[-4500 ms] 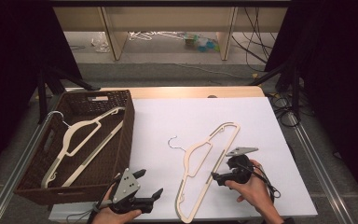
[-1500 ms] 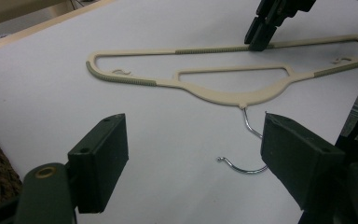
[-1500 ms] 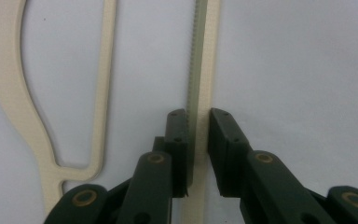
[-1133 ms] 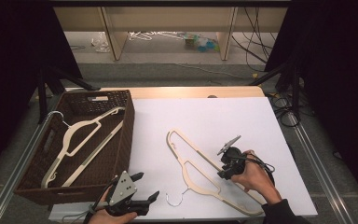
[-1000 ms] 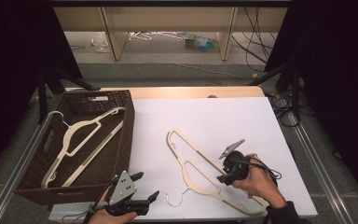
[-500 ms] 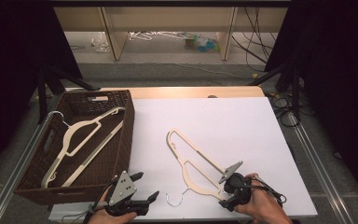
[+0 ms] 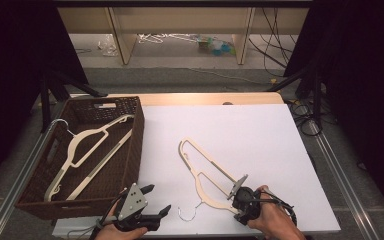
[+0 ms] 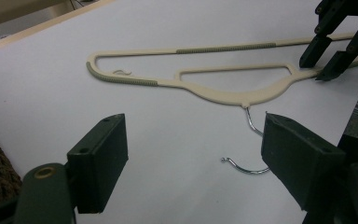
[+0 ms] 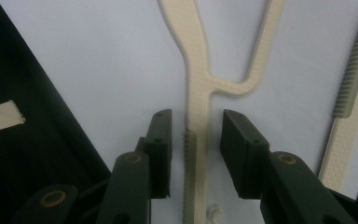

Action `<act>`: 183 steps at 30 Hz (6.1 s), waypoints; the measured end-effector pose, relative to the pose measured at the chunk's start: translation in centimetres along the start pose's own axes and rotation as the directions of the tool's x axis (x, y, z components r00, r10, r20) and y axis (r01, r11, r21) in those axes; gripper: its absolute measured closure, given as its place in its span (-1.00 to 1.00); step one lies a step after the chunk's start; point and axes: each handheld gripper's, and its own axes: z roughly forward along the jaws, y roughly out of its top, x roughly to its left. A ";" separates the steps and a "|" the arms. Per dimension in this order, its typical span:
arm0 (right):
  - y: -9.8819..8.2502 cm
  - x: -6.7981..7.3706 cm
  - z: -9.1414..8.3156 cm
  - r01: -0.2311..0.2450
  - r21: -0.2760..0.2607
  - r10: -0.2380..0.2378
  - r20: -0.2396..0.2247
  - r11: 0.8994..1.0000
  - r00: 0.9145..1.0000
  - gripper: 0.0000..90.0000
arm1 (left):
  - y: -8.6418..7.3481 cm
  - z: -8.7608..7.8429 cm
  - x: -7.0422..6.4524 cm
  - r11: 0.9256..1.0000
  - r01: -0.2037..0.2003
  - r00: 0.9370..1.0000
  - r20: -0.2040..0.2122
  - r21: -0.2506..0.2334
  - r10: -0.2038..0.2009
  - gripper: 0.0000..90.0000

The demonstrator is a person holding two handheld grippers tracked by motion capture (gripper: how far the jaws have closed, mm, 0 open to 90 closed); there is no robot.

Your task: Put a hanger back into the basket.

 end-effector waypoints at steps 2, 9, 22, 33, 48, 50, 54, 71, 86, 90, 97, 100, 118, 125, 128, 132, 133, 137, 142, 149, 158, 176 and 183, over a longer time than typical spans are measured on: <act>0.2 0.0 0.0 -0.002 0.018 0.002 -0.001 1.000 1.000 0.47 | 0.0 0.0 0.0 1.000 -0.016 1.000 0.000 0.002 0.016 -0.50; 0.7 -0.1 0.1 0.014 0.046 -0.014 -0.004 0.999 1.000 0.63 | 0.0 0.0 0.0 1.000 -0.011 1.000 0.001 -0.005 0.011 -0.49; 0.1 -0.5 -0.1 0.028 0.004 -0.027 -0.034 1.000 0.999 0.76 | 0.0 0.1 0.1 1.000 -0.023 1.000 -0.006 0.000 0.023 -0.49; -0.3 -1.2 -1.2 0.043 -0.051 -0.047 -0.077 0.998 0.996 0.78 | 0.4 2.2 0.0 0.998 -0.057 0.998 0.003 0.017 0.057 -0.49; -0.3 -1.5 -2.6 0.065 -0.057 -0.070 -0.081 0.996 0.994 0.78 | 1.4 8.5 -1.0 0.918 -0.366 0.929 0.122 0.153 0.350 -0.37; -0.3 -1.5 -2.7 0.073 -0.055 -0.077 -0.080 0.996 0.994 0.78 | 1.3 9.0 -1.0 0.898 -0.408 0.912 0.115 0.163 0.394 -0.36; -0.2 -1.4 -3.0 0.077 -0.057 -0.081 -0.076 0.995 0.994 0.78 | 1.4 9.9 -1.1 0.876 -0.456 0.890 0.119 0.157 0.441 -0.35; 0.2 -1.1 -4.0 0.111 -0.078 -0.117 -0.078 0.991 0.990 0.77 | 1.9 11.8 -2.6 0.779 -0.608 0.792 0.180 0.152 0.583 -0.32; -0.5 -1.9 -3.3 0.134 -0.117 -0.152 -0.166 0.984 0.974 0.76 | 3.5 11.3 -2.1 0.694 -0.718 0.633 0.369 -0.050 0.681 0.40; -0.8 -2.2 -3.0 0.138 -0.114 -0.157 -0.182 0.984 0.971 0.76 | 4.4 11.3 -2.0 0.661 -0.746 0.584 0.396 -0.081 0.708 0.50; -1.4 -2.8 -5.3 0.064 -0.211 -0.094 -0.136 0.975 0.986 0.33 | 6.5 10.8 -2.3 0.655 -0.750 0.575 0.397 -0.092 0.715 0.65; -1.5 -2.9 -6.8 0.044 -0.296 -0.076 -0.097 0.954 0.992 0.16 | 7.6 10.4 -2.0 0.701 -0.707 0.624 0.386 -0.089 0.679 0.70; -1.2 -1.9 -9.8 -0.006 -0.567 0.018 0.016 0.824 1.000 -0.22 | 12.4 8.6 1.4 0.918 -0.395 0.880 0.279 -0.020 0.385 0.88; -0.9 -1.4 -8.4 0.000 -0.557 0.001 0.001 0.830 1.000 -0.24 | 14.1 7.0 3.7 0.987 -0.163 0.944 0.288 -0.012 0.159 0.90; -1.0 -1.3 -8.2 -0.007 -0.555 -0.001 -0.013 0.832 1.000 -0.24 | 14.7 6.0 4.6 0.998 -0.065 0.956 0.285 -0.016 0.066 0.90; -1.2 -1.3 -8.0 -0.007 -0.560 -0.006 -0.022 0.828 1.000 -0.26 | 15.3 4.6 5.8 0.999 0.029 0.953 0.302 -0.020 -0.022 0.90; -1.2 -1.3 -7.8 -0.001 -0.562 -0.015 -0.022 0.827 1.000 -0.26 | 15.4 4.3 6.0 0.999 0.042 0.954 0.299 -0.019 -0.035 0.90; -1.5 -1.2 -7.2 -0.005 -0.563 -0.014 -0.029 0.827 0.999 -0.27 | 16.6 2.7 7.1 0.997 0.073 0.952 0.298 -0.014 -0.065 0.90; -1.8 -1.2 -6.8 -0.006 -0.562 -0.019 -0.038 0.827 0.999 -0.28 | 18.1 0.3 8.5 0.991 0.130 0.949 0.294 -0.027 -0.117 0.90; -2.2 -1.2 -6.5 -0.009 -0.565 -0.016 -0.040 0.825 0.999 -0.29 | 19.8 -2.8 9.7 0.991 0.132 0.959 0.257 -0.018 -0.123 0.90; -2.8 -1.6 -6.2 -0.025 -0.575 0.003 -0.040 0.818 0.999 -0.34 | 20.5 -7.1 13.2 0.993 0.116 0.984 0.144 -0.037 -0.110 0.90; -3.4 -1.8 -5.6 -0.058 -0.571 0.042 -0.041 0.819 0.998 -0.43 | 14.9 -11.7 20.0 0.997 0.075 0.993 -0.087 -0.011 -0.075 0.90; -3.5 -1.9 -5.5 -0.066 -0.562 0.047 -0.048 0.824 0.998 -0.43 | 11.7 -12.1 22.3 0.993 0.116 0.983 -0.141 0.006 -0.114 0.90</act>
